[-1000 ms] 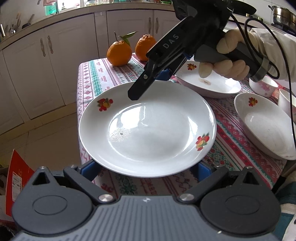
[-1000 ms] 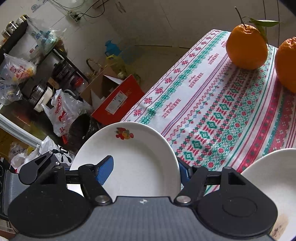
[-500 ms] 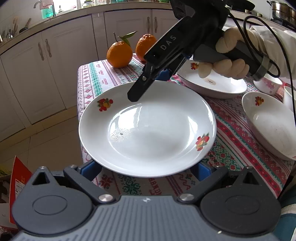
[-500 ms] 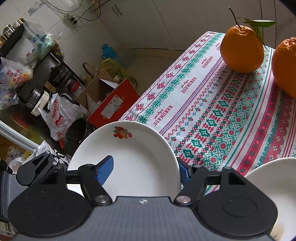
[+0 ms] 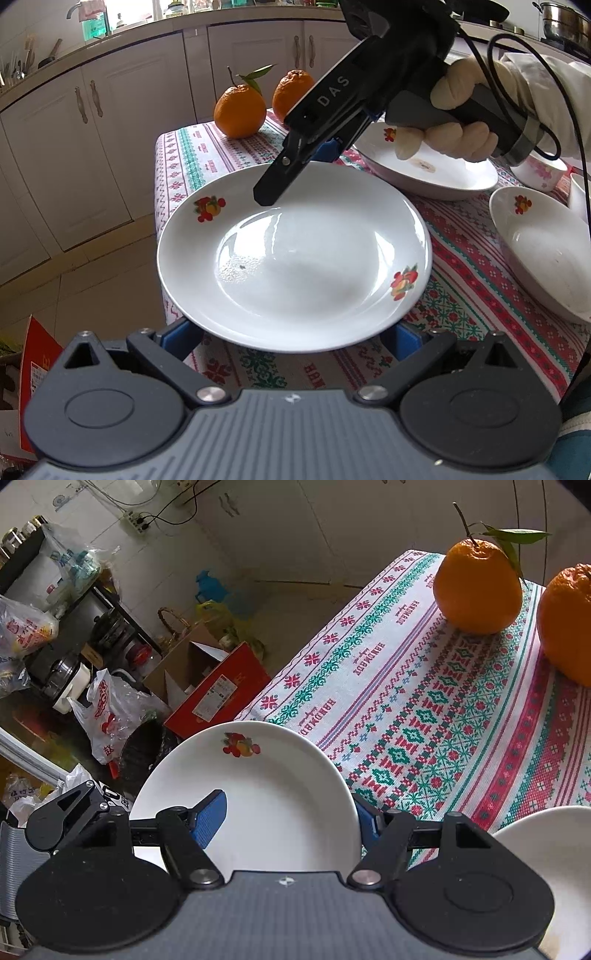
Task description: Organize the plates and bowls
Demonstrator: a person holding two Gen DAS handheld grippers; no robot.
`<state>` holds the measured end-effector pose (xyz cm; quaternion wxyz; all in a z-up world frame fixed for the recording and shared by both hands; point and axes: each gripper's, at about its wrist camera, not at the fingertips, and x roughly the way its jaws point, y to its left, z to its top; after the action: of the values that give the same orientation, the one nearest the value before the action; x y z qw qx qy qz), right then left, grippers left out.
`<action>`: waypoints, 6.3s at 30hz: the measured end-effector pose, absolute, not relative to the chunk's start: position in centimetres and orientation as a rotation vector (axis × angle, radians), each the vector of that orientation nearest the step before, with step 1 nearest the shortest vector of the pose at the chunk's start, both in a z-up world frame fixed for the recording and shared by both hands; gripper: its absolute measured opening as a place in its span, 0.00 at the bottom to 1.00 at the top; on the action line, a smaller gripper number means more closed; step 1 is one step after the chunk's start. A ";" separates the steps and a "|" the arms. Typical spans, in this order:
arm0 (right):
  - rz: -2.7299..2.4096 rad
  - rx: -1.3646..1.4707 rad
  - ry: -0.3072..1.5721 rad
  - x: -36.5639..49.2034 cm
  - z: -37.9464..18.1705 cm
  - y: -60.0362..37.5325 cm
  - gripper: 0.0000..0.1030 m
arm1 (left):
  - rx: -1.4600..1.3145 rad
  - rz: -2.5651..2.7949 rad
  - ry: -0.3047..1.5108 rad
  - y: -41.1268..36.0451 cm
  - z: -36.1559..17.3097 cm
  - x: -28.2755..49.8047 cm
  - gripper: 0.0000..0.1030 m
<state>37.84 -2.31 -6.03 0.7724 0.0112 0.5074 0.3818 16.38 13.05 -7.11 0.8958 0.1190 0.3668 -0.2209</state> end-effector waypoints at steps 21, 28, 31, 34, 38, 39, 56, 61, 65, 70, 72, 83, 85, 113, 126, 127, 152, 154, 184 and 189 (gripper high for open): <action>0.802 -0.052 0.996 33.5 -2.7 -3.3 0.99 | 0.194 -0.387 0.731 13.6 -4.8 11.9 0.98; 0.767 -0.095 0.894 27.5 0.7 -5.5 1.00 | 0.138 -0.373 0.663 12.4 -2.4 8.0 0.99; 0.746 -0.107 0.860 24.3 1.6 -6.9 1.00 | 0.127 -0.379 0.642 11.5 -1.7 6.6 0.99; 0.726 -0.106 0.837 21.2 1.8 -8.5 1.00 | 0.120 -0.390 0.640 10.4 -1.6 5.6 0.99; 0.662 -0.119 0.799 17.2 1.5 -10.4 1.00 | 0.131 -0.412 0.634 8.9 -1.9 4.6 0.99; 0.633 -0.124 0.789 16.1 1.3 -10.8 1.00 | 0.128 -0.423 0.630 8.5 -2.1 4.1 0.99; 0.453 -0.127 0.805 9.6 -1.3 -17.5 1.00 | 0.215 -0.566 0.638 2.6 -3.8 2.0 0.99; 0.445 -0.114 0.850 10.8 -1.9 -19.1 1.00 | 0.224 -0.609 0.687 1.7 -4.9 2.7 0.99; 0.467 -0.048 0.913 12.3 -2.8 -20.3 1.00 | 0.259 -0.661 0.703 0.8 -5.5 2.9 0.99; 0.474 0.045 0.983 14.3 -3.7 -21.5 1.00 | 0.286 -0.703 0.718 -0.2 -6.1 3.5 0.99; 0.464 0.063 1.005 14.9 -4.1 -21.8 1.00 | 0.284 -0.722 0.724 -0.5 -6.4 3.8 0.99; 0.496 0.059 1.075 17.8 -4.9 -22.2 0.84 | 0.259 -0.757 0.737 -1.4 -7.0 5.2 0.99; 0.501 0.054 1.086 18.2 -5.1 -22.1 0.83 | 0.258 -0.765 0.740 -1.5 -7.1 5.3 0.99; 0.642 0.251 1.289 21.9 -6.1 -23.7 0.77 | 0.261 -0.808 0.743 -1.8 -7.2 5.7 0.99; 0.670 0.233 1.282 21.2 -6.1 -23.3 0.78 | 0.284 -0.807 0.756 -1.7 -7.2 6.0 0.99; 0.668 0.231 1.282 21.2 -6.1 -23.3 0.78 | 0.284 -0.807 0.757 -1.7 -7.2 6.0 0.99; 0.727 0.162 1.237 22.7 -3.6 -19.7 0.78 | 0.235 -0.752 0.732 1.1 -5.1 6.2 0.99; 0.734 0.154 1.230 23.0 -3.1 -19.1 0.78 | 0.232 -0.741 0.725 1.5 -4.8 6.3 0.99; 0.914 0.006 1.227 31.3 -1.4 -6.6 0.78 | 0.161 -0.528 0.723 10.5 -3.4 10.0 0.99; 0.925 -0.005 1.236 32.3 -1.7 -5.4 0.78 | 0.156 -0.510 0.732 11.2 -3.6 10.9 0.99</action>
<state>32.29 -5.39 -1.75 0.7166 -0.0021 0.5585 0.4179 10.93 11.21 -3.63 0.8992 0.0756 0.3536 -0.2462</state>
